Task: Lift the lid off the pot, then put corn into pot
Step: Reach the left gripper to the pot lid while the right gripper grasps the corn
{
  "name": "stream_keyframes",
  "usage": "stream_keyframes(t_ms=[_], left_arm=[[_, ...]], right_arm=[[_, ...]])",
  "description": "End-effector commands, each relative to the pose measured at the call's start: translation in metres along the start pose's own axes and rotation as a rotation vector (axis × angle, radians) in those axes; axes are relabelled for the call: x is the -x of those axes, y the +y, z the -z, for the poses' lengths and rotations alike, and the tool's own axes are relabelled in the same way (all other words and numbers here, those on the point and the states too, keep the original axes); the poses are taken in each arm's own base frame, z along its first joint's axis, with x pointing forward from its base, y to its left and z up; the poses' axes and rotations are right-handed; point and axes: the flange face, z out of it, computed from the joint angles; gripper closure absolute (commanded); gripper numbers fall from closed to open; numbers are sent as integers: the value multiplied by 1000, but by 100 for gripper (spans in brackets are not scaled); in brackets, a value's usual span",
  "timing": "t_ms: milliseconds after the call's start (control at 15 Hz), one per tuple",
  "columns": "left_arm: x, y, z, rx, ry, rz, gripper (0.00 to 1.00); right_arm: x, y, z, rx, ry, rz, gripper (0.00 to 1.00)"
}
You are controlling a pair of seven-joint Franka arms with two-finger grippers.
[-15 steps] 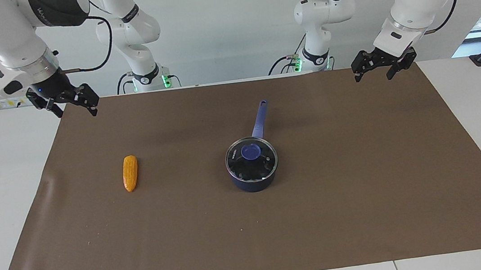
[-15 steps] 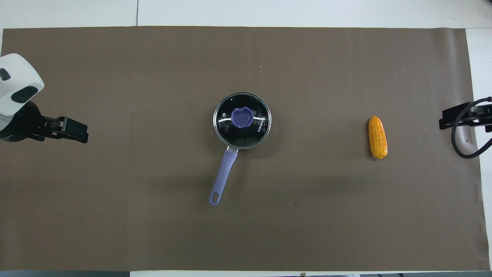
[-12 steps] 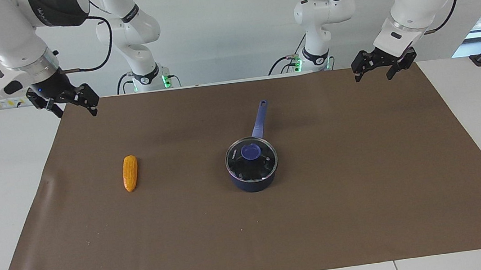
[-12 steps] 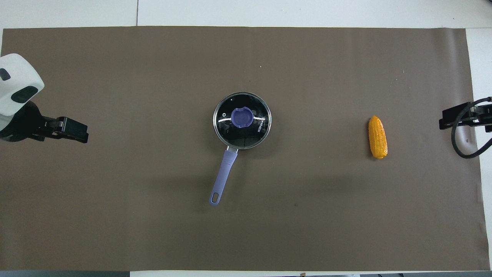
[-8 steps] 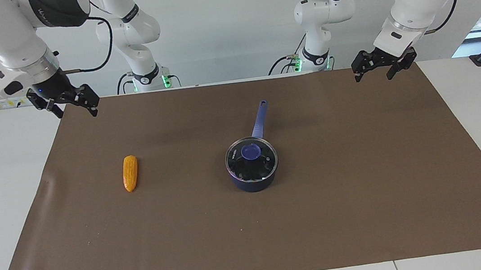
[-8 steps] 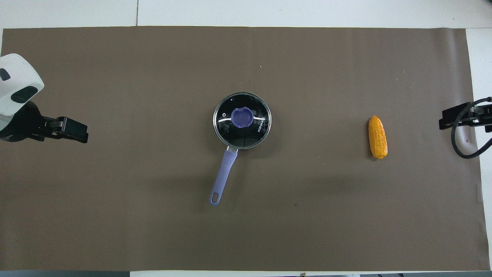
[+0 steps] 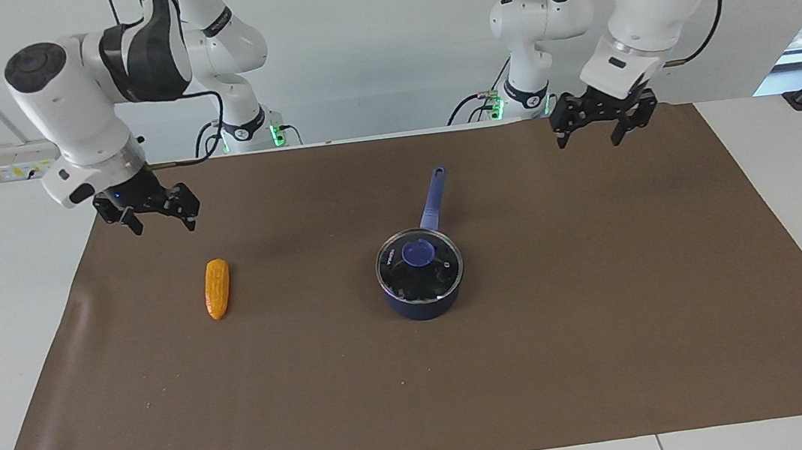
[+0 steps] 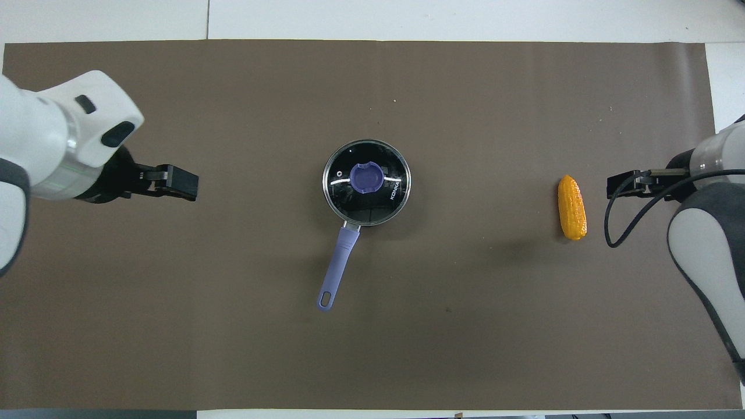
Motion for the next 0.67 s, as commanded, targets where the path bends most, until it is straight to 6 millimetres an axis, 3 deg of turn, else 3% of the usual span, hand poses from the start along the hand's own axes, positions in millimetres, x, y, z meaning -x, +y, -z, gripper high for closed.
stream_keyframes(t_ms=[0,133,267,400,533,600], left_arm=[[-51,81,-40,21,-31,42,0],[-71,129,-67,23,-38,55,0],[-71,176,-89,37,-10,70,0],[-74,198,-115,41,-1,65,0],[-70,212,-122,38,8,42,0],[-73,215,-136,21,1,36,0]], right_arm=[[6,1,-61,-16,15,18,0],[8,2,-100,-16,8,18,0],[13,0,-119,-16,40,22,4],[11,1,-147,-16,17,22,7],[11,-1,-152,-16,10,34,12],[13,-1,-156,-16,2,31,16]])
